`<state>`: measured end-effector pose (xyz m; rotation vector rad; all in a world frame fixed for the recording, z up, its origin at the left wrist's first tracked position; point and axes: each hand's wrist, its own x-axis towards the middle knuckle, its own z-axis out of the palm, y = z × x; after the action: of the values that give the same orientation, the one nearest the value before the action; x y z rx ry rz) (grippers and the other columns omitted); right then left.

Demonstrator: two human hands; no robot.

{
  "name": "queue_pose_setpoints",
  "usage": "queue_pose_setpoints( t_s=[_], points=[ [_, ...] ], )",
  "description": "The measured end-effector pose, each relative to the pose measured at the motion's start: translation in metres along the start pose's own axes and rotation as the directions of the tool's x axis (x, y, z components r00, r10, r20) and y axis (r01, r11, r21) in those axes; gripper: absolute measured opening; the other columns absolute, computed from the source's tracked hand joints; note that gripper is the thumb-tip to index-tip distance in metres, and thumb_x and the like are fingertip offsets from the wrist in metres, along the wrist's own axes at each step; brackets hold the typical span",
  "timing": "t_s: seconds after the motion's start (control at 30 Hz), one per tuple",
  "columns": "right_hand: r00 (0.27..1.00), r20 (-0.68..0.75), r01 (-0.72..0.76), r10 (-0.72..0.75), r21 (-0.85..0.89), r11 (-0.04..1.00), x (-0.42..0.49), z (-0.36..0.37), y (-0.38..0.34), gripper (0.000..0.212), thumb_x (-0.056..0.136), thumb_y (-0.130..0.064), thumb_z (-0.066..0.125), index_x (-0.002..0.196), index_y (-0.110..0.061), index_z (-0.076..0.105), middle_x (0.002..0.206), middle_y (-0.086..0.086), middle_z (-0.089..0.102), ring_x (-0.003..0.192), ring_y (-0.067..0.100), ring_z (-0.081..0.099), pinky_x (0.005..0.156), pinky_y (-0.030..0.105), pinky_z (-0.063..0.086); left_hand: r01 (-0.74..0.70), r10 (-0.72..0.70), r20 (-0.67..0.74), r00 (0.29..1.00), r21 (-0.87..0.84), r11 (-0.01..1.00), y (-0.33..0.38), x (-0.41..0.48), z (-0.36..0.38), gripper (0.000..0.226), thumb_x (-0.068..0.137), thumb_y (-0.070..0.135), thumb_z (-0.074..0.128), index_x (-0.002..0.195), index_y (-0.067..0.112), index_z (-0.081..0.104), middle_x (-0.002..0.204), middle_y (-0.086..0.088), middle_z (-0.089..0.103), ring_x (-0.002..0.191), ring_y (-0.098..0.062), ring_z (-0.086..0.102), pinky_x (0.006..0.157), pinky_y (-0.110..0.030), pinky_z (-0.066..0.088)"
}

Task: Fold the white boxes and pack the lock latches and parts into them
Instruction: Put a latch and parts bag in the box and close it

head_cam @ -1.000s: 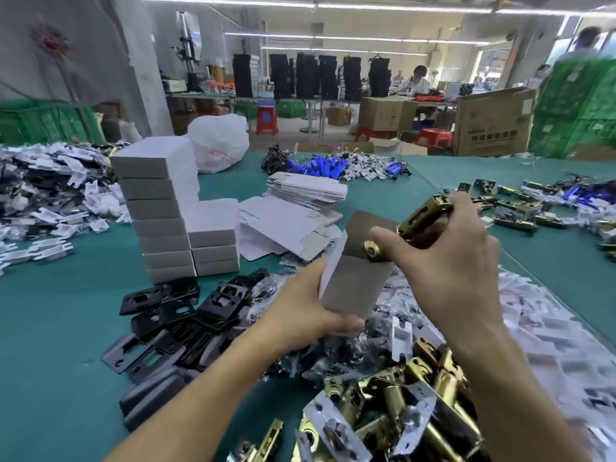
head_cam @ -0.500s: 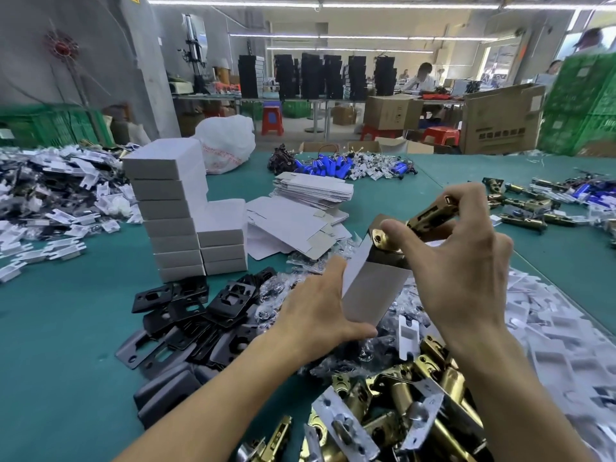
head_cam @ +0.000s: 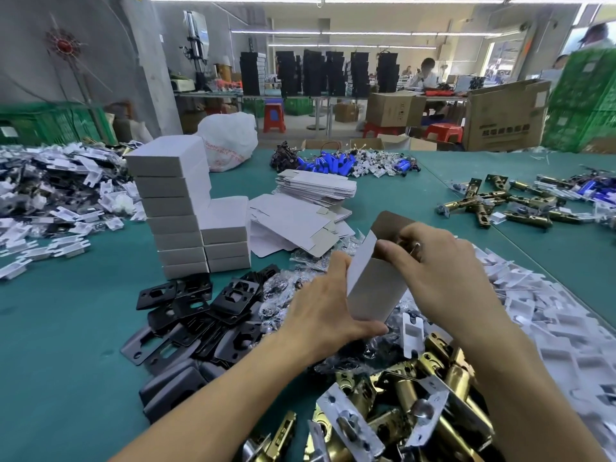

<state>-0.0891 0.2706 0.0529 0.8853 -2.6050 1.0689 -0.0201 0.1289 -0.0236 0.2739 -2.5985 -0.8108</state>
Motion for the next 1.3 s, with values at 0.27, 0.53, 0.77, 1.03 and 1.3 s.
queue_pose_setpoints(
  t_s=[0.27,0.53,0.77,1.03,1.3],
  points=[
    [1.0,0.011,0.015,-0.017,0.175,0.984,0.001,-0.008,0.005,0.037,0.082,-0.048,0.072,0.076,-0.011,0.075,0.051,0.004,0.051,0.054,0.015,0.042,0.046,0.026,0.031,-0.024,0.024,0.002,1.0,0.021,1.0,0.003,-0.001,0.002,0.079,0.067,0.052,0.087,0.114,0.033,0.027,0.1,0.01,0.054,0.09,-0.023,0.062,0.075,-0.043,0.054],
    [1.0,-0.01,-0.011,0.014,0.197,0.98,0.001,-0.007,0.002,0.014,0.076,-0.047,0.077,0.072,-0.038,0.069,0.065,-0.018,0.064,0.07,-0.005,0.059,0.055,0.019,0.042,-0.033,0.034,0.011,0.999,-0.02,0.999,-0.001,-0.001,0.001,0.081,0.067,0.053,0.087,0.116,0.038,0.023,0.1,0.01,0.053,0.09,-0.023,0.061,0.075,-0.042,0.055],
    [0.986,-0.153,0.092,-0.069,0.15,0.984,0.002,-0.003,0.001,0.01,0.087,-0.031,0.071,0.078,-0.028,0.07,0.083,-0.005,0.063,0.066,0.0,0.056,0.061,0.011,0.037,0.021,-0.008,0.051,0.999,-0.258,0.966,-0.014,0.004,0.001,0.079,0.061,0.053,0.087,0.126,0.035,0.045,0.103,0.01,0.068,0.094,-0.015,0.065,0.078,-0.042,0.056],
    [0.968,0.196,-0.135,0.156,-0.117,0.984,0.005,-0.009,0.024,0.011,0.092,-0.021,0.065,0.083,-0.028,0.062,0.088,-0.004,0.068,0.077,0.008,0.062,0.074,0.033,0.054,0.161,0.044,0.325,0.945,-0.577,0.8,-0.027,0.009,-0.027,0.048,0.072,0.019,0.085,0.114,0.028,0.065,0.108,0.006,0.074,0.104,-0.013,0.068,0.087,-0.028,0.055],
    [0.806,0.501,-0.125,0.316,-0.378,0.917,0.001,-0.005,0.023,0.02,0.073,-0.017,0.084,0.084,-0.022,0.068,0.086,-0.005,0.067,0.08,0.011,0.064,0.077,0.035,0.057,0.379,-0.212,0.316,0.925,-0.816,0.437,-0.025,0.008,-0.038,0.06,0.063,0.013,0.086,0.116,0.014,0.057,0.109,-0.009,0.071,0.088,-0.024,0.075,0.068,-0.033,0.061]
  ],
)
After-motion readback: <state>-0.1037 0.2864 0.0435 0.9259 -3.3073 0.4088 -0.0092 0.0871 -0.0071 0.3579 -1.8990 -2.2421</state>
